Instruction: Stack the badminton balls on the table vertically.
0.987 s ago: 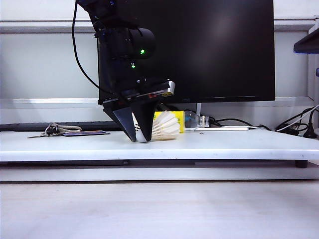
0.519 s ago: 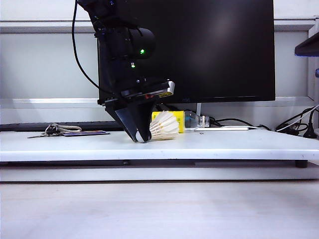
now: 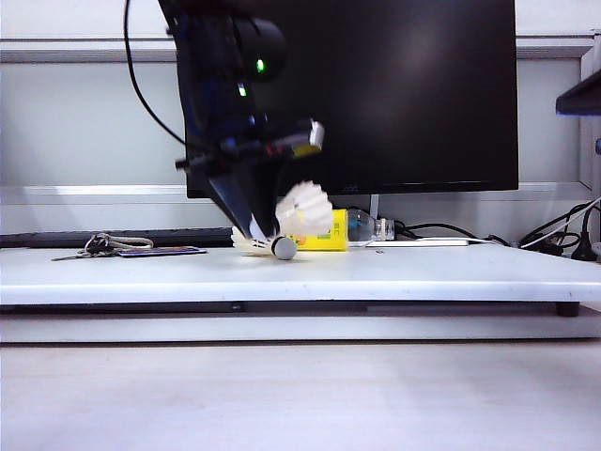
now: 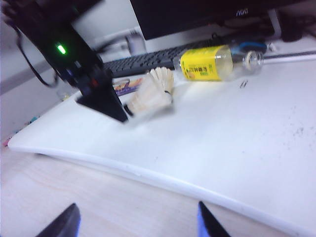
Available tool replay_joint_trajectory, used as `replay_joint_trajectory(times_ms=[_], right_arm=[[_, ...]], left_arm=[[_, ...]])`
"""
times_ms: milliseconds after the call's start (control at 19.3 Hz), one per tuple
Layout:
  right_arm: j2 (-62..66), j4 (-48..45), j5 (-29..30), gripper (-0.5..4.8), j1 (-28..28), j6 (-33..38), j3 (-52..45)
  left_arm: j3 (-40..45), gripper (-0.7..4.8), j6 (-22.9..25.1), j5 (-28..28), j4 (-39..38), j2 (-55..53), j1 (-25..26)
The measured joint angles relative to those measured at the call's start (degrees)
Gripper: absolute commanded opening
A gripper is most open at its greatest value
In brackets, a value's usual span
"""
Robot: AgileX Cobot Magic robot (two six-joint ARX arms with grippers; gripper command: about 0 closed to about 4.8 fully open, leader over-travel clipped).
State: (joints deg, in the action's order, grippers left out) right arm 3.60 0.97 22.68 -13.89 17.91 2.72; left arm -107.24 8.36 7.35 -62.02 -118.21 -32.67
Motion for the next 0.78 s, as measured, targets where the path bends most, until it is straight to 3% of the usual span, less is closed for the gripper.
replay_joint_trajectory(times_ms=[208, 467, 623, 779], right_arm=[[0.0, 0.0, 0.0, 3.05, 0.0, 0.0, 0.0], [0.0, 0.0, 0.0, 3.05, 0.0, 0.0, 0.0], [0.0, 0.1, 0.0, 3.05, 0.0, 0.0, 0.0], [0.0, 0.3, 0.0, 3.05, 0.0, 0.0, 0.0]], left_arm=[[0.0, 1.1, 0.0, -0.2, -4.6, 1.1, 0.0], [0.0, 1.11, -0.9, -5.0, -8.8, 1.1, 0.0], [0.0, 1.11, -1.5, -4.9, -8.9, 1.1, 0.0], [0.0, 1.11, -1.9, -0.3, -5.9, 1.1, 0.0]])
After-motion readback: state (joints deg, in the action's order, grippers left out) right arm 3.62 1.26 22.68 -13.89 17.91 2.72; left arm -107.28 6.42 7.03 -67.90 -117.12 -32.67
